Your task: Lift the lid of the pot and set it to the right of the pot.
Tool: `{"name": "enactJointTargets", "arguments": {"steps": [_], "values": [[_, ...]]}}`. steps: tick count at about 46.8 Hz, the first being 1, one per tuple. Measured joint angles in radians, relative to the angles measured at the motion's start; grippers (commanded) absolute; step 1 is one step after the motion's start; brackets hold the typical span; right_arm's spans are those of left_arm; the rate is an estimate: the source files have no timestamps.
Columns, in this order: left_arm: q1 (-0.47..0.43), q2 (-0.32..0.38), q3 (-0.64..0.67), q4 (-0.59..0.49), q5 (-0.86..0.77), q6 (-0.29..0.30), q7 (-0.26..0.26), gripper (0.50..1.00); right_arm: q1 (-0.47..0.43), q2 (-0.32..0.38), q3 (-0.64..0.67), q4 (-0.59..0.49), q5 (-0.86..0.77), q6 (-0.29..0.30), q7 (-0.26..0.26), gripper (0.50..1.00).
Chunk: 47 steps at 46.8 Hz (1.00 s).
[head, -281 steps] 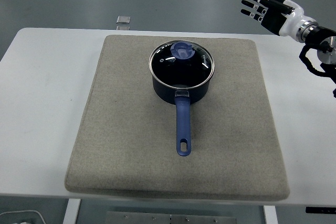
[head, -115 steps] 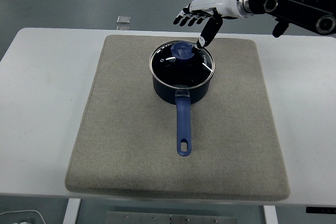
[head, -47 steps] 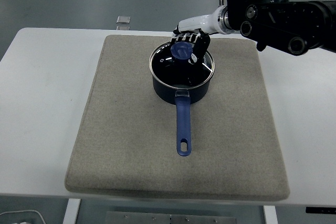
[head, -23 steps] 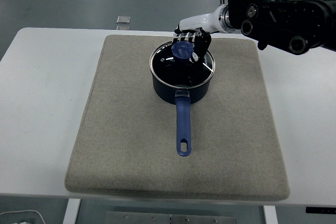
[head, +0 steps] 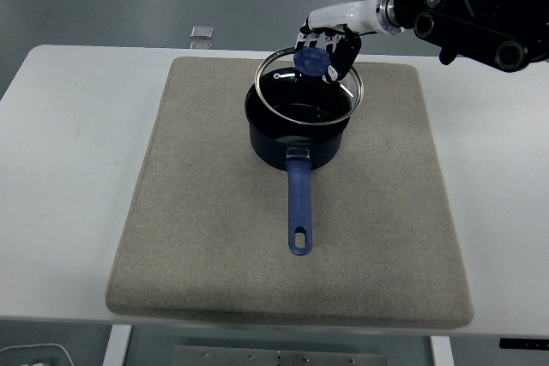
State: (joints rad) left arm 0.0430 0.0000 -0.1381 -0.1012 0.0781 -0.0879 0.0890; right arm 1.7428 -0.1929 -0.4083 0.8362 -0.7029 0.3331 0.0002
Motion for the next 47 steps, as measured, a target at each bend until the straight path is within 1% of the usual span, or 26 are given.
{"name": "enactJointTargets", "arguments": {"steps": [11, 19, 24, 30, 42, 47], "values": [[0.0, 0.0, 0.0, 0.0, 0.0, 0.0, 0.0, 1.0, 0.002, -0.089, -0.012, -0.005, 0.0, 0.01, -0.005, 0.5], [0.0, 0.0, 0.0, 0.0, 0.0, 0.0, 0.0, 1.0, -0.02, -0.13, -0.039, -0.034, -0.001, 0.011, -0.007, 0.5], [0.0, 0.0, 0.0, 0.0, 0.0, 0.0, 0.0, 1.0, -0.055, -0.159, -0.04, -0.046, -0.003, 0.011, -0.007, 0.5], [0.0, 0.0, 0.0, 0.0, 0.0, 0.0, 0.0, 1.0, -0.096, -0.166, -0.039, -0.079, -0.009, 0.01, -0.007, 0.5], [0.0, 0.0, 0.0, 0.0, 0.0, 0.0, 0.0, 1.0, -0.197, -0.149, -0.034, -0.139, -0.016, -0.007, -0.005, 0.5], [0.0, 0.0, 0.0, 0.0, 0.0, 0.0, 0.0, 1.0, -0.219, -0.147, -0.034, -0.143, -0.017, -0.027, -0.005, 0.5]]}}
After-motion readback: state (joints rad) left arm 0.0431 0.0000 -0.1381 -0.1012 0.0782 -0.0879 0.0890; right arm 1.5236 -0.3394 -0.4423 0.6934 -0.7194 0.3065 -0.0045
